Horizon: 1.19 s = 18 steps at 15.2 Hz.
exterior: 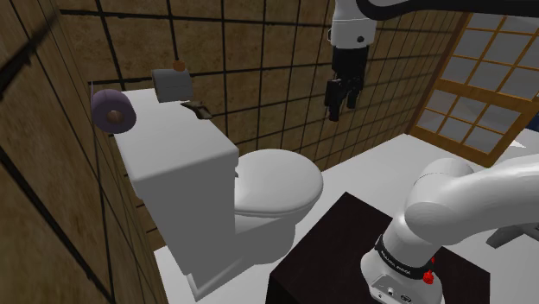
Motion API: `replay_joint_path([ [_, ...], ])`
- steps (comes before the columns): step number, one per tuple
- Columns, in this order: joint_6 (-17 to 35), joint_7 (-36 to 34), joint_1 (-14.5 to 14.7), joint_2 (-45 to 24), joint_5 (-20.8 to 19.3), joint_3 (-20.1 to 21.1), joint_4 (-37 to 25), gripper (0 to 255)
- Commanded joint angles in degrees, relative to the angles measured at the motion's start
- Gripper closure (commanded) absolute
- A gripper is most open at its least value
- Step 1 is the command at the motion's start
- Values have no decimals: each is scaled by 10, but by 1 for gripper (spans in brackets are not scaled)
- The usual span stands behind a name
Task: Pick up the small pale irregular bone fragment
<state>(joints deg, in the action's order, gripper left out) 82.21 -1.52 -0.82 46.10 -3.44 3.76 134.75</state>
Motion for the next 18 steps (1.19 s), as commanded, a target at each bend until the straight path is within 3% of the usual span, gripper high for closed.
replay_joint_path([
  [1,0,0,0,0,0,0,0,0],
  [10,92,-111,0,-153,52,66,-87,0],
  [18,146,-206,-3,-305,56,116,-211,0],
])
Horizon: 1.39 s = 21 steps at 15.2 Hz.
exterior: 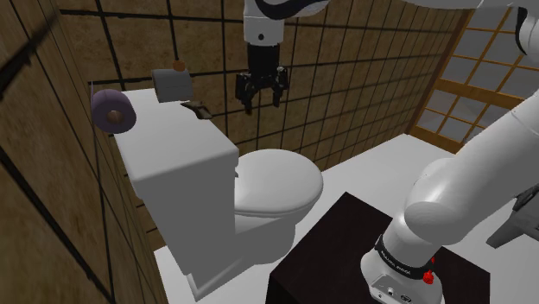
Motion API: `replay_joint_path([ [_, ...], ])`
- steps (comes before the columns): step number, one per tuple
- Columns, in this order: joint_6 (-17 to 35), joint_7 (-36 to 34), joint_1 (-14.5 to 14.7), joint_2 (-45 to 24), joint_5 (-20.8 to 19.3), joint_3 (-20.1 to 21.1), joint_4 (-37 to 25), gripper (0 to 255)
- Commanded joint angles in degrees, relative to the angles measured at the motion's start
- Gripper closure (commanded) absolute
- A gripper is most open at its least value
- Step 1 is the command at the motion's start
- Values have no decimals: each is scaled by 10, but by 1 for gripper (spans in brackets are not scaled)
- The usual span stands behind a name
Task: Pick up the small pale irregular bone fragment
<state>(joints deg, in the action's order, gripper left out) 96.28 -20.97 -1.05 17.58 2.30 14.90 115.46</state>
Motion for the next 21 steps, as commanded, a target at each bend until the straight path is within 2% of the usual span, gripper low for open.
replay_joint_path([
  [1,9,-24,-1,-39,-4,10,-37,0],
  [8,19,-108,9,-188,-38,41,-194,0],
  [14,-6,-172,39,-329,-84,50,-373,0],
  [21,52,-172,34,-319,-81,48,-306,0],
])
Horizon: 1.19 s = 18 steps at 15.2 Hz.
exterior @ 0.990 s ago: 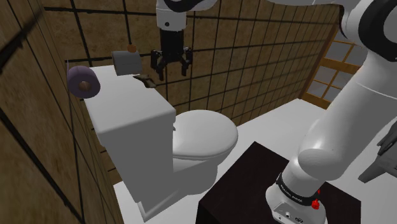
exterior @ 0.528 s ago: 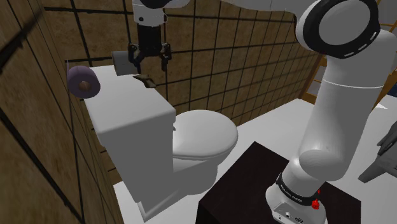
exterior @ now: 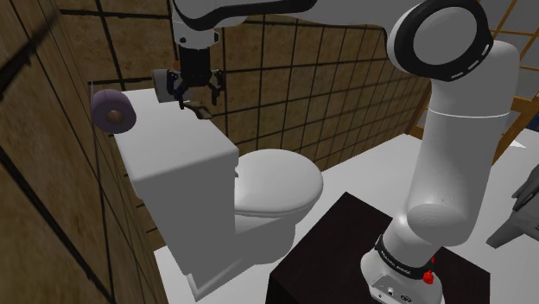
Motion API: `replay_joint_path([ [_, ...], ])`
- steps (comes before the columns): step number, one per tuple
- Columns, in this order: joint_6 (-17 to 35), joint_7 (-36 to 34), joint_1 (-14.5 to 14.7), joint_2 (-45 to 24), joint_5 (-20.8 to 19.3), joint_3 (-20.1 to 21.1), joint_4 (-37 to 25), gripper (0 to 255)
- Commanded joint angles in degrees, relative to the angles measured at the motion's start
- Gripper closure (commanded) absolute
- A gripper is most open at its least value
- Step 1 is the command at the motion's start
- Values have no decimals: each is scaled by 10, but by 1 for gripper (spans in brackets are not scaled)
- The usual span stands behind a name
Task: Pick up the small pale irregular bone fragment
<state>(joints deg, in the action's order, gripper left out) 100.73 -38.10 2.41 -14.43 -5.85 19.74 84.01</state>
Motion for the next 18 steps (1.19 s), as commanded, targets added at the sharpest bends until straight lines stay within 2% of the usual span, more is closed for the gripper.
replay_joint_path([
  [1,12,-1,-1,1,0,0,13,0],
  [2,12,-1,-1,1,0,0,13,0],
  [3,12,0,-1,1,0,0,13,255],
  [12,12,-1,-1,1,0,0,13,255],
  [18,-37,0,3,-6,-2,1,-43,255],
])
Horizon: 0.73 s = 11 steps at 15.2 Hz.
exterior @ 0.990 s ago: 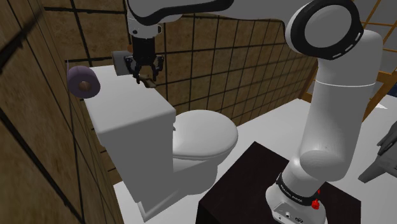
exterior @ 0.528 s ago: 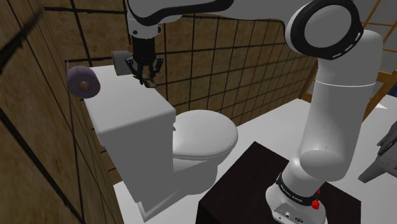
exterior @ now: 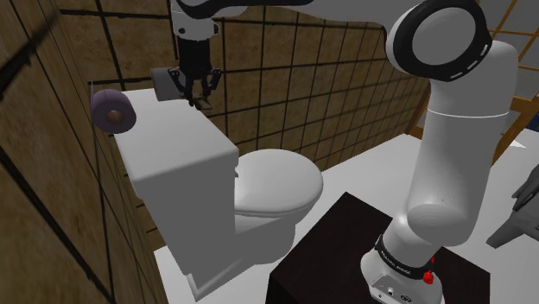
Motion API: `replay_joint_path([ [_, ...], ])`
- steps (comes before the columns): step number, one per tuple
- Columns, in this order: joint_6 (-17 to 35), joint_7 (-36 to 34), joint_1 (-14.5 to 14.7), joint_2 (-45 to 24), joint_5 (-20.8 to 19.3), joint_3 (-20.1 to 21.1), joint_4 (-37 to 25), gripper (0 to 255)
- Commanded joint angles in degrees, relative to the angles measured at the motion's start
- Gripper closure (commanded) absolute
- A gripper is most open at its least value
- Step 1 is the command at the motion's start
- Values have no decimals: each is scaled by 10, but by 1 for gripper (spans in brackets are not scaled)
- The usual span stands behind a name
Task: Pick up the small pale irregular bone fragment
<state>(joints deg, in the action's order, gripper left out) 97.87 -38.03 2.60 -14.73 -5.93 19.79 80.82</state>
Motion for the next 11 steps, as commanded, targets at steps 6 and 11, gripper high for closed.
replay_joint_path([
  [6,-61,-1,8,-17,-6,1,-77,255],
  [11,-91,-2,13,-27,-10,2,-118,255],
])
